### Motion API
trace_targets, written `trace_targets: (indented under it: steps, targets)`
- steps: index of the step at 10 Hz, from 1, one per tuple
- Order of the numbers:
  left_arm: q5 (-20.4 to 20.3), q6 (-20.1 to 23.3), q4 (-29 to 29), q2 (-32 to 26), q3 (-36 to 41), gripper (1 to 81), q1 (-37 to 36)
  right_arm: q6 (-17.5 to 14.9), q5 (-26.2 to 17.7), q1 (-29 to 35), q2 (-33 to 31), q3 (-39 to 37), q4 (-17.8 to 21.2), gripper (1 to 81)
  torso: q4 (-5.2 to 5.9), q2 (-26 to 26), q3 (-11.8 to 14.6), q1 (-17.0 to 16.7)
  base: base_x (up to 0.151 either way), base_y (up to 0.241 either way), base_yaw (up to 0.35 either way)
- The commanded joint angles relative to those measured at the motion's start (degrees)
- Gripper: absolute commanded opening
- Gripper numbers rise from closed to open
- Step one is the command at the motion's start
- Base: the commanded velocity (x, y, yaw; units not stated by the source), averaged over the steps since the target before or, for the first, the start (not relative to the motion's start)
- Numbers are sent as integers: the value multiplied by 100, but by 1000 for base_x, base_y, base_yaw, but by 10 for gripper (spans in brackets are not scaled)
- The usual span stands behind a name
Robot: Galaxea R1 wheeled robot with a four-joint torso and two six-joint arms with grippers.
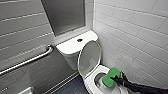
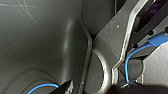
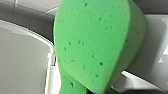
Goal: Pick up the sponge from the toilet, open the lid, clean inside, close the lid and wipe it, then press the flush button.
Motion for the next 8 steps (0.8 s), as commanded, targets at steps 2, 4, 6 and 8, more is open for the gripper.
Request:
trace_targets:
  steps: [2,4,6,8]
  targets:
    - [406,67,77,-58,211,811,133,64,365,-170,-924,872,54,10,0,0,0,0,0,0,0]
    - [406,67,174,-49,264,811,133,64,646,-557,-1284,1259,54,10,0,0,0,0,0,0,0]
    - [397,67,209,-49,325,811,133,55,928,-925,-1680,1707,36,10,0,0,0,0,0,0,0]
    - [371,75,314,-14,343,811,141,46,1270,-1304,-2013,2059,27,10,0,-2,0,0,0,0,0]
